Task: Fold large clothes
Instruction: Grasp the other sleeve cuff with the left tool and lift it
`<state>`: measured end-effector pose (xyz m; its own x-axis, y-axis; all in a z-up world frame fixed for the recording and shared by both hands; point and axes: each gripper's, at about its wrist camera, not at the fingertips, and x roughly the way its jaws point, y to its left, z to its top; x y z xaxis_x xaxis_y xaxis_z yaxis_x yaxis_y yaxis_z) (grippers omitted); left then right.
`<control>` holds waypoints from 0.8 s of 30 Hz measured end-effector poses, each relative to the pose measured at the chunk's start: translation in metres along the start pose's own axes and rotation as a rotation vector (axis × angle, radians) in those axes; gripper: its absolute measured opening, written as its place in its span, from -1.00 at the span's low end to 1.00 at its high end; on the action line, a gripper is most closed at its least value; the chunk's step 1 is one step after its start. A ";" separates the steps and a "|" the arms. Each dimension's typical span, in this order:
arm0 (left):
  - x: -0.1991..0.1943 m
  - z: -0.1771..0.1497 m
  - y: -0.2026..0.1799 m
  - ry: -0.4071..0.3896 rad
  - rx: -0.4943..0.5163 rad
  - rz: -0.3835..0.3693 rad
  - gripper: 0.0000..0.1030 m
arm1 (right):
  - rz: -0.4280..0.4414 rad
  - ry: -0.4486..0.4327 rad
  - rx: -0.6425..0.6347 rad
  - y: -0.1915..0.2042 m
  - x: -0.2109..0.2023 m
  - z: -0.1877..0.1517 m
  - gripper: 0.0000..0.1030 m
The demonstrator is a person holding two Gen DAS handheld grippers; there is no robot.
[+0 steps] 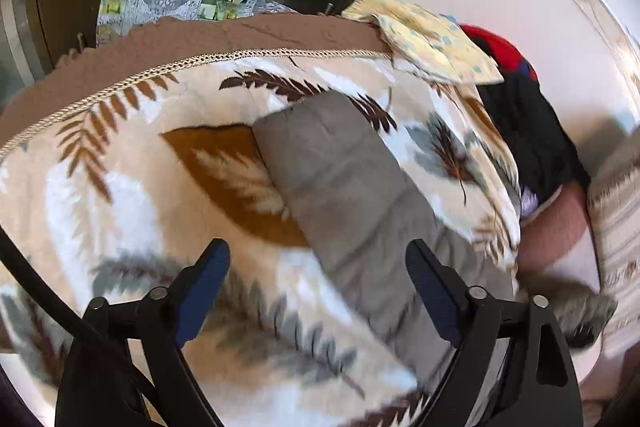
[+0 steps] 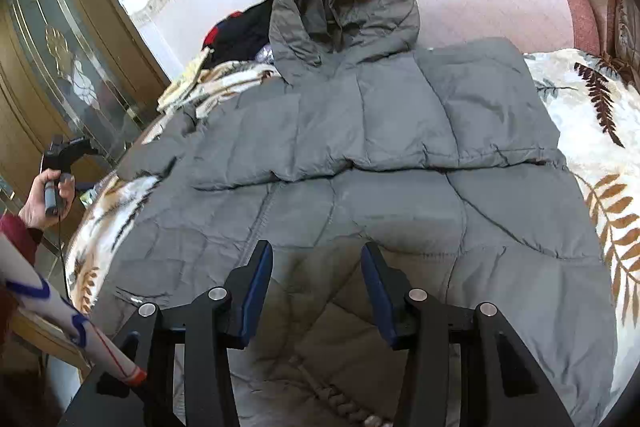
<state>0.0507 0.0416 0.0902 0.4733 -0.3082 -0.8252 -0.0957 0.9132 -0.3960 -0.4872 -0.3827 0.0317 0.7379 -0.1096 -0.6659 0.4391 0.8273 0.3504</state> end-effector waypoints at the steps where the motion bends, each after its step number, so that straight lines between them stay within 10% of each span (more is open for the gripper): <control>1: 0.008 0.006 0.003 0.000 -0.014 -0.010 0.62 | -0.007 0.004 -0.002 -0.001 0.002 -0.001 -0.03; 18: 0.095 0.031 0.030 -0.054 -0.112 -0.114 0.32 | -0.015 0.054 -0.006 -0.006 0.021 -0.006 -0.03; 20: 0.094 0.030 0.023 -0.075 -0.095 -0.090 -0.57 | -0.019 0.054 -0.009 -0.005 0.022 -0.006 -0.03; 24: 0.084 0.029 0.017 -0.098 -0.086 -0.109 -0.73 | -0.016 0.051 0.000 -0.006 0.022 -0.005 -0.03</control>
<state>0.1146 0.0389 0.0255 0.5679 -0.3729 -0.7338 -0.1117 0.8483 -0.5176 -0.4763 -0.3878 0.0117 0.7038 -0.0944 -0.7041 0.4505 0.8257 0.3396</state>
